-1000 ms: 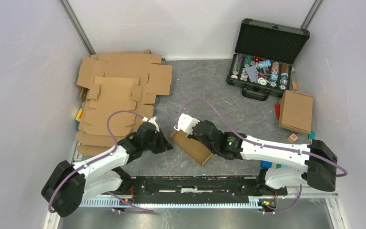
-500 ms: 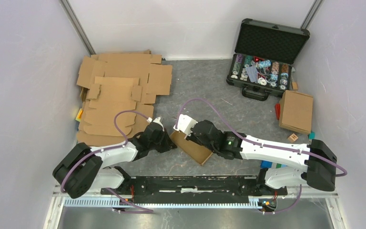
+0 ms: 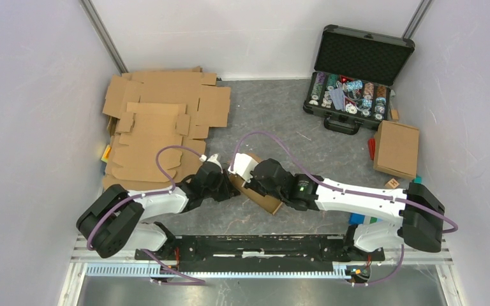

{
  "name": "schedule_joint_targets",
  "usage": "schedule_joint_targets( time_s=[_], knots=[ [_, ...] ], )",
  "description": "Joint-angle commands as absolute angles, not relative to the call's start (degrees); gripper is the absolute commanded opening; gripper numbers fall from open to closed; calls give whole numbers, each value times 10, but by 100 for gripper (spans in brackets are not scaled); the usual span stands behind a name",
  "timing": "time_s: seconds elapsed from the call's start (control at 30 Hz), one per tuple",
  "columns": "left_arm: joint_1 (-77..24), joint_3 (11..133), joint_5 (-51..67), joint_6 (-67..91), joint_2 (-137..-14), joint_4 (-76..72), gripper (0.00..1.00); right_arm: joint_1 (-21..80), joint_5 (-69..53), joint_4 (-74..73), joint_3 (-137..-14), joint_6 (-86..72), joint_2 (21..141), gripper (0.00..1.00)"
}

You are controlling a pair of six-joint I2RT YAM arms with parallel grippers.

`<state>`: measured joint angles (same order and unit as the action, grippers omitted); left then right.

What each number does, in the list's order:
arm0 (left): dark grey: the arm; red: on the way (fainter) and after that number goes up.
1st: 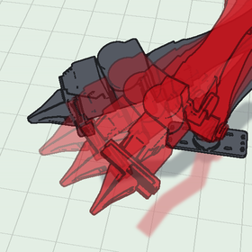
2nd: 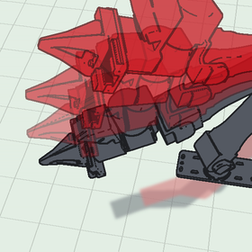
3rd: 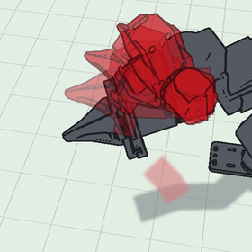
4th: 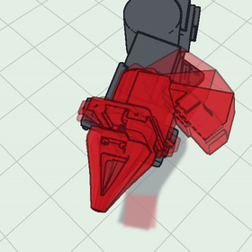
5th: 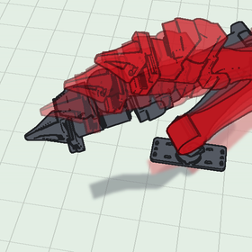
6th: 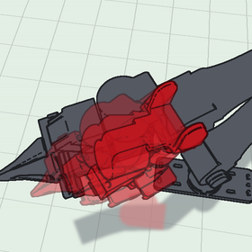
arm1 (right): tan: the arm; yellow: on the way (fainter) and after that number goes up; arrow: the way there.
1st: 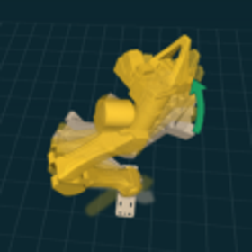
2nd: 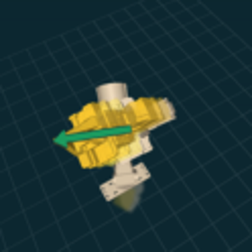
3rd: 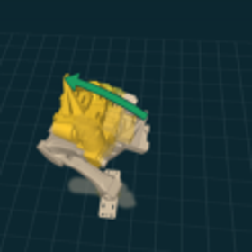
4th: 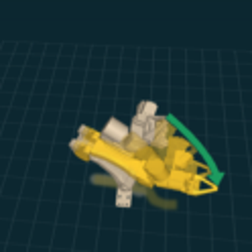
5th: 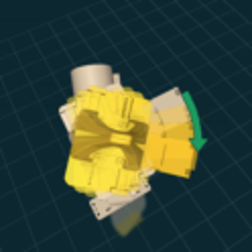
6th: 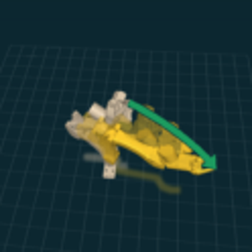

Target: Fold the paper box

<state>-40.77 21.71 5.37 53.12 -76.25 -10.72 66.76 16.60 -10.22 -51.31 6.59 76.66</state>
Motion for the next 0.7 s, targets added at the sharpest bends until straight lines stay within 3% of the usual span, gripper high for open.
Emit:
schedule_joint_targets(
  time_s=[0.0,0.13,0.3,0.5,0.6,0.67],
  knots=[
    [-411,239,24,546,-762,-137,9,657,121,-72,-532,27,768,0],
    [-411,243,27,543,-766,-136,9,637,118,-69,-519,33,760,0],
    [-411,241,9,513,-723,-85,12,628,213,-75,-515,70,745,36],
    [-410,266,-36,459,-615,64,27,612,280,-106,-517,70,729,75],
    [-407,294,-60,427,-575,122,36,605,291,-115,-506,55,712,87],
    [-403,310,-65,398,-561,130,47,601,295,-122,-499,43,698,93]
  ],
)
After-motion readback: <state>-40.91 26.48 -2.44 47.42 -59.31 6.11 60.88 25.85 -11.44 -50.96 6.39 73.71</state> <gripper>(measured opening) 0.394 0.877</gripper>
